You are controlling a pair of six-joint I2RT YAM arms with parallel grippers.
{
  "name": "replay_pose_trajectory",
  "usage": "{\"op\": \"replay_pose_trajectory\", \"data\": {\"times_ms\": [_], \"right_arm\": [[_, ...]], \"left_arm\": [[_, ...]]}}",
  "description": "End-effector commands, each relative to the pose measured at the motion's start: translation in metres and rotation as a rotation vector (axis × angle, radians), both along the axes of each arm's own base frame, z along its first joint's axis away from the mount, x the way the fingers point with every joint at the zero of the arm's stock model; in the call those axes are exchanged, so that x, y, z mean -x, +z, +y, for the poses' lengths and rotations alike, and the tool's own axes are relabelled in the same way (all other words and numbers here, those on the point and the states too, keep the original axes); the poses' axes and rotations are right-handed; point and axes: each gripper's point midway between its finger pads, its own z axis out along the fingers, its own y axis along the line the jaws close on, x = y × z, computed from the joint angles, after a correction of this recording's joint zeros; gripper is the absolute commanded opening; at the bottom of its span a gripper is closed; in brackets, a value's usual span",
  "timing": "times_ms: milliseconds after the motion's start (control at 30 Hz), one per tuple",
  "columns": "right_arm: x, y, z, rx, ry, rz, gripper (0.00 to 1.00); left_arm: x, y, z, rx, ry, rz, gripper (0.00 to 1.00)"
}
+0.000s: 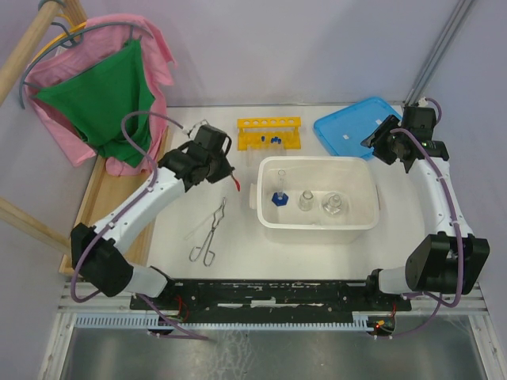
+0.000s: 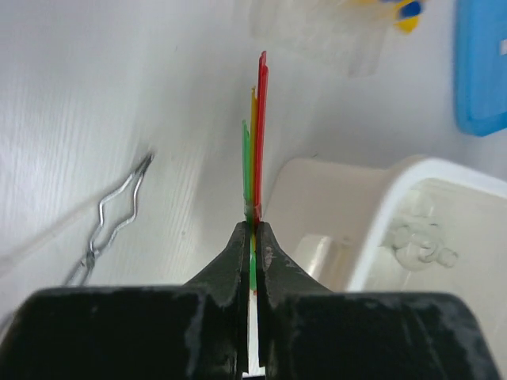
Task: Organize the chemistry lab equipment
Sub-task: Place the chemistry item in the storage box.
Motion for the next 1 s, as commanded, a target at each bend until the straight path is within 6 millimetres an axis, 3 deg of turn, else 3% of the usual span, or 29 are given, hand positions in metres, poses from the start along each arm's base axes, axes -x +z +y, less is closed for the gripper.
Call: {"op": "replay_pose_trajectory", "data": {"times_ms": [0, 100, 200, 300, 367, 500, 667, 767, 967], "right_arm": [[-0.008, 0.013, 0.0, 0.015, 0.013, -0.041, 0.57], [-0.009, 0.013, 0.0, 0.015, 0.013, -0.043, 0.57], [-0.008, 0.015, -0.001, 0.024, 0.013, -0.047, 0.57], [-0.006, 0.019, -0.005, 0.046, 0.005, -0.053, 0.57], [-0.005, 0.021, -0.007, 0.059, 0.001, -0.056, 0.57], [-0.004, 0.024, -0.01, 0.076, -0.006, -0.059, 0.57], [-0.004, 0.029, -0.012, 0.091, -0.011, -0.069, 0.57], [-0.002, 0.029, -0.014, 0.1, -0.018, -0.069, 0.57], [-0.002, 0.026, -0.015, 0.096, -0.022, -0.064, 0.57]], "left_arm": [[-0.024, 0.082, 0.016, -0.22, -0.189, -0.24, 0.03], [-0.034, 0.127, -0.002, -0.296, -0.349, -0.369, 0.03], [-0.037, 0.161, -0.033, -0.34, -0.548, -0.476, 0.03], [-0.026, 0.163, -0.07, -0.417, -0.766, -0.497, 0.03], [-0.011, 0.148, -0.097, -0.52, -0.932, -0.47, 0.03], [0.026, 0.1, -0.141, -0.736, -1.222, -0.393, 0.03], [0.065, 0.074, -0.184, -0.62, -1.455, -0.385, 0.03], [0.079, 0.06, -0.195, -0.595, -1.531, -0.363, 0.03], [0.084, 0.017, -0.193, -0.649, -1.611, -0.261, 0.03]]}}
